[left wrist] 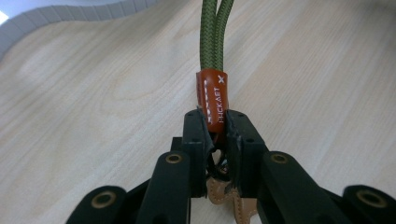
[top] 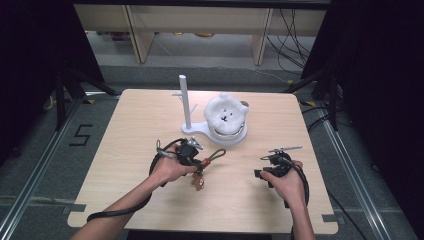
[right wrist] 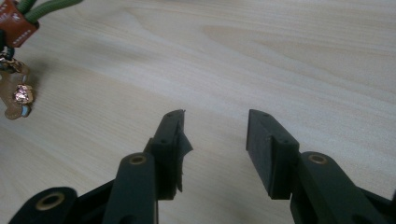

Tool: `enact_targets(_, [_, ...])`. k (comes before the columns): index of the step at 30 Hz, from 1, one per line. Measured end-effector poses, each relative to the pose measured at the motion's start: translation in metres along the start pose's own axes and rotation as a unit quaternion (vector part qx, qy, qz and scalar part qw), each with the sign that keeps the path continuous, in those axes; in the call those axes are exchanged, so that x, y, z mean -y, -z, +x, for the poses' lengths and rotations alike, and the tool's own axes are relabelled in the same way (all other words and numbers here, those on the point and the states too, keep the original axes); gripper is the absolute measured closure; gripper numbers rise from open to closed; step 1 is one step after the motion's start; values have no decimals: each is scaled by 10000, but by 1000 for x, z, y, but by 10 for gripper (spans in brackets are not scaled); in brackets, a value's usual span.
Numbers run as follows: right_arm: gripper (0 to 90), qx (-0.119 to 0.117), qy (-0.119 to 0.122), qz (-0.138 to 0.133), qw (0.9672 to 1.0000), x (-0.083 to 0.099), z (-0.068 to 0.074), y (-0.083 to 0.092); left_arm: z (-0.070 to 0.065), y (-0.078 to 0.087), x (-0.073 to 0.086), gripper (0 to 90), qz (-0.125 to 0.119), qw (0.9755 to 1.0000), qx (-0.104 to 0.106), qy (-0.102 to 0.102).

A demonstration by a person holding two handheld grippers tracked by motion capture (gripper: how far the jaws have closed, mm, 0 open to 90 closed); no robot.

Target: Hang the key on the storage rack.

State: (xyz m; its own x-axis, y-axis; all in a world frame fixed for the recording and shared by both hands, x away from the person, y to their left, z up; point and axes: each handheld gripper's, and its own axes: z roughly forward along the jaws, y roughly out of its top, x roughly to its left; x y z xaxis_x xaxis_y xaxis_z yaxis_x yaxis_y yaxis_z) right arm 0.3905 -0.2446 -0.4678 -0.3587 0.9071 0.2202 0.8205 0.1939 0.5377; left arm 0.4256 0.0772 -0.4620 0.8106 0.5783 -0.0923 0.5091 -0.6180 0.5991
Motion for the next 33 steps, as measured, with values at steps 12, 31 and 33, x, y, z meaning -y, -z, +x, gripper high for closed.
enact_targets(12, [574,11,-16,-29,10000,0,1,1,1,28,22,785,-608,9980,-107,124])
enact_targets(31, [571,36,-9,-39,10000,0,5,2,15,66,53,787,-1654,9849,-386,340])
enact_targets(33, [571,42,-2,-36,10000,-1,5,2,16,68,55,786,-1664,9846,-419,328])
